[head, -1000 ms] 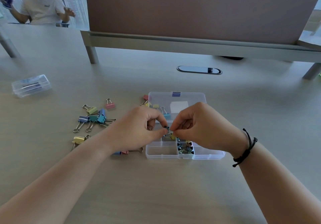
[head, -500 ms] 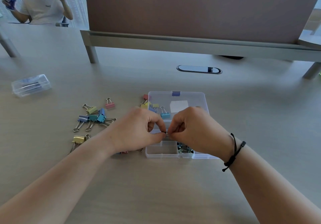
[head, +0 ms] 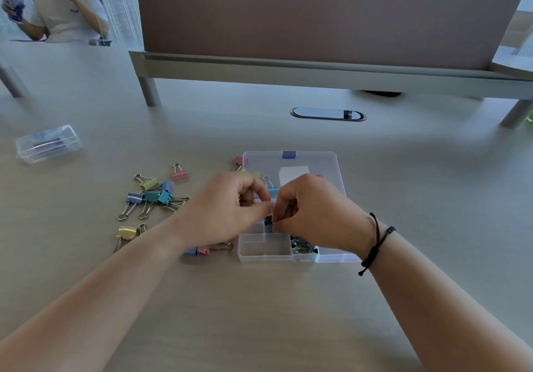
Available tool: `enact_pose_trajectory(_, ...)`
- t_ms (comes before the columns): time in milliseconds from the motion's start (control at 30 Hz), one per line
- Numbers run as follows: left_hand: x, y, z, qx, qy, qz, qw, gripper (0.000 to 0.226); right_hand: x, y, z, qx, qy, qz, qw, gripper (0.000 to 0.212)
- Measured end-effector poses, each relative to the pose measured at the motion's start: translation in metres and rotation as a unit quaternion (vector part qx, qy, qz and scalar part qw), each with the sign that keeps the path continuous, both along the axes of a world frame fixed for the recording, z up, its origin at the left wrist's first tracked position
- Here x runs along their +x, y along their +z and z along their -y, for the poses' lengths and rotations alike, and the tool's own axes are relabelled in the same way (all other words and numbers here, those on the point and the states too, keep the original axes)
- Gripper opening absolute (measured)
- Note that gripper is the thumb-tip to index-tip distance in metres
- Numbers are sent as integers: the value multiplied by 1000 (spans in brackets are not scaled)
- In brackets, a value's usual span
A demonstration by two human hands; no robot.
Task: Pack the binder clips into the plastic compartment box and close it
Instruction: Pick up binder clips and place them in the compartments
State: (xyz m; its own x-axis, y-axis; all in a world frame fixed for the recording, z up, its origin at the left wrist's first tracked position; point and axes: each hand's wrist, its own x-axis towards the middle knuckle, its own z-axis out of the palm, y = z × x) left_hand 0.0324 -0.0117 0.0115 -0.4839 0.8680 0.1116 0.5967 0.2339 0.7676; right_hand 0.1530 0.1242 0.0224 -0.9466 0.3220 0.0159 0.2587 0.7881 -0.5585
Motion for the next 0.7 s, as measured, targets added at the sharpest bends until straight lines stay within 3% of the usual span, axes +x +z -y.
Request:
enact_pose_trajectory(67, -3, 4, -1, 34, 26, 128, 991, 16, 3, 2, -3, -38, -5, -11, 999, 6)
enact_pose_trajectory(133, -5, 6, -3, 66, 24, 269, 961, 26, 5, 4, -5, -68, -24, -57, 996, 6)
enact_pose_trajectory(167, -6, 6, -3, 79, 18, 295, 952, 29, 6, 4, -6, -79, -37, -90, 992, 6)
enact_pose_trajectory(300, -3, 3, -3, 83, -1, 255, 963, 31, 5, 7, 1, -157, -60, -177, 970, 8)
enact_pose_trajectory(467, 2, 2, -1, 83, -37, 159, 983, 32, 3, 1, 7, -166, -44, -136, 976, 11)
enact_pose_trajectory(700, 6, 5, 1, 66, -64, 173, 981, 45, 5, 4, 8, -132, -53, -131, 981, 9)
